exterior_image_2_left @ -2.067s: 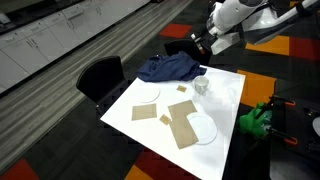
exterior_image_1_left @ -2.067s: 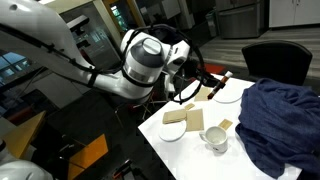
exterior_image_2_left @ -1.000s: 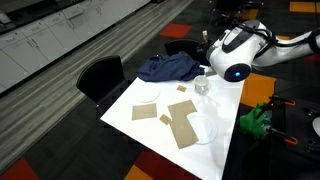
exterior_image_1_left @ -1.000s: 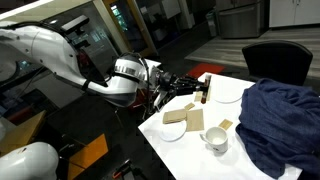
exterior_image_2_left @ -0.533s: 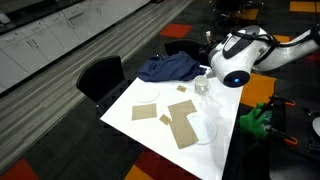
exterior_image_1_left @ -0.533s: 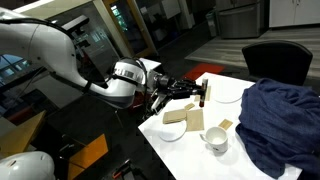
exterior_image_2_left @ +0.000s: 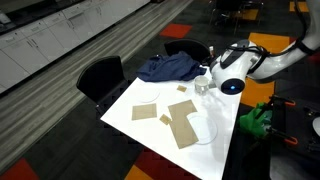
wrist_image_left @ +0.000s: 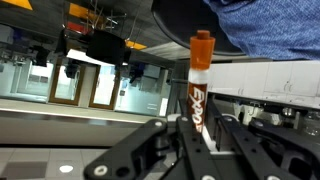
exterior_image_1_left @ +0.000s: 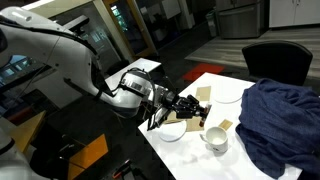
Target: Put the marker in the white mug
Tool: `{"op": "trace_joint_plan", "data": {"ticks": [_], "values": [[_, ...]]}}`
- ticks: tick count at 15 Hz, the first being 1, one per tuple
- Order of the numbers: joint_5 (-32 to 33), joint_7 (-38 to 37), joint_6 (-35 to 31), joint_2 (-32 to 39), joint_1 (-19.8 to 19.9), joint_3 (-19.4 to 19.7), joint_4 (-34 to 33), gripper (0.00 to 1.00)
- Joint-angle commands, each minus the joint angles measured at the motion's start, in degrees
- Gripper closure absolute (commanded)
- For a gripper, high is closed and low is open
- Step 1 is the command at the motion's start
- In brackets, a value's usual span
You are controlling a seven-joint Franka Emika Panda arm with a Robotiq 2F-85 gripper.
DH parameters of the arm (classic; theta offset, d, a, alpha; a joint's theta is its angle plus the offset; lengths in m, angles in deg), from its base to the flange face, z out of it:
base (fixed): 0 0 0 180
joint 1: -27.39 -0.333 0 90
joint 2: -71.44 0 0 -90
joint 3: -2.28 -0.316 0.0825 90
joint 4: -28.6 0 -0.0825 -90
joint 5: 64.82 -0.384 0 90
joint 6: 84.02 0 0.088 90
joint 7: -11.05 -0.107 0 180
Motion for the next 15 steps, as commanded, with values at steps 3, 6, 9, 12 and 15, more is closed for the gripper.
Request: {"op": "trace_joint_plan", "data": {"ticks": [3,6,9,12,15], "values": [[3.7,-6.7,2.6,6.0,12.8,-11.9,-2.5,0.95],[6.4,-8.8,3.3,9.0,15.5,-14.3,-4.0,0.95],[9.8,-10.2,3.2,11.5,17.0,-15.7,-5.7,0.95],[13.5,-11.6,2.4,13.7,18.2,-16.7,-7.3,0.95],[15.5,-11.8,2.1,15.6,19.2,-17.5,-9.0,0.95]]}}
